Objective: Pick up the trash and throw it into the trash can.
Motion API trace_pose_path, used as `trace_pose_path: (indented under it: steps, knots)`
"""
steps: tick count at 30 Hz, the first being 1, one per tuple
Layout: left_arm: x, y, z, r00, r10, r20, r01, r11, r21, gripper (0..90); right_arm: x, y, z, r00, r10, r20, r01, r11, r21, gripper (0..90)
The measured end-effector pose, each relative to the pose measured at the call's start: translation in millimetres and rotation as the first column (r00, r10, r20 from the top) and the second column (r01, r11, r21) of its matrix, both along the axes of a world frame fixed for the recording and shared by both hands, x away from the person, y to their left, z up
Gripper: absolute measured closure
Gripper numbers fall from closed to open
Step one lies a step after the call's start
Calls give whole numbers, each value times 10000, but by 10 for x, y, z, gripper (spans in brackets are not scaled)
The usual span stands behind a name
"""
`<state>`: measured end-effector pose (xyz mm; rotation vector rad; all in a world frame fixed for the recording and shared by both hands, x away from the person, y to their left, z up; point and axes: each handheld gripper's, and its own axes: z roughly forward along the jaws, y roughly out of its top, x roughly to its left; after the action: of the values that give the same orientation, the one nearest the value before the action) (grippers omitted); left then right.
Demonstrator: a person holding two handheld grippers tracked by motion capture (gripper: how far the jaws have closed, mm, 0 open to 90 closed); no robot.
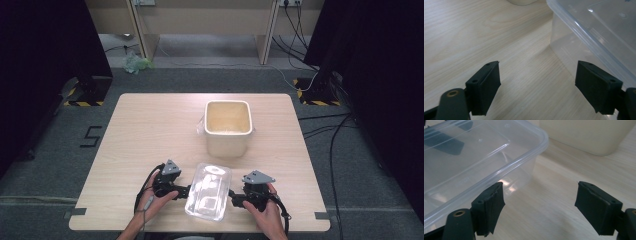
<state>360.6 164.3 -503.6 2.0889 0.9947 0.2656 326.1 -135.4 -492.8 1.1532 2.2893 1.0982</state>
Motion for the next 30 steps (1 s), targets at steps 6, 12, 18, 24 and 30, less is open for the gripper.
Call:
trace_pose_path:
  steps: [6,12,18,24,30]
  knots:
    - [95,-161,23,9999,-108,12,108,9999,114,218,145,-142,14,9991,-394,-162,400,9985,369,246]
    - [142,-184,-11,9996,-169,-204,169,9999,-34,185,212,-269,30,9974,-706,-164,709,9973,164,222]
    - [93,-121,-71,9992,-72,-396,69,9999,-79,185,153,-424,6,9936,-1070,-368,1084,9933,391,209]
    - [30,-192,-55,9979,-393,-512,376,9987,-341,185,64,-398,-8,9957,-687,-628,734,9944,762,209]
    - [-15,-263,5,9984,-494,-284,493,9988,-29,265,9,-307,40,9959,-223,-872,333,9914,1264,284]
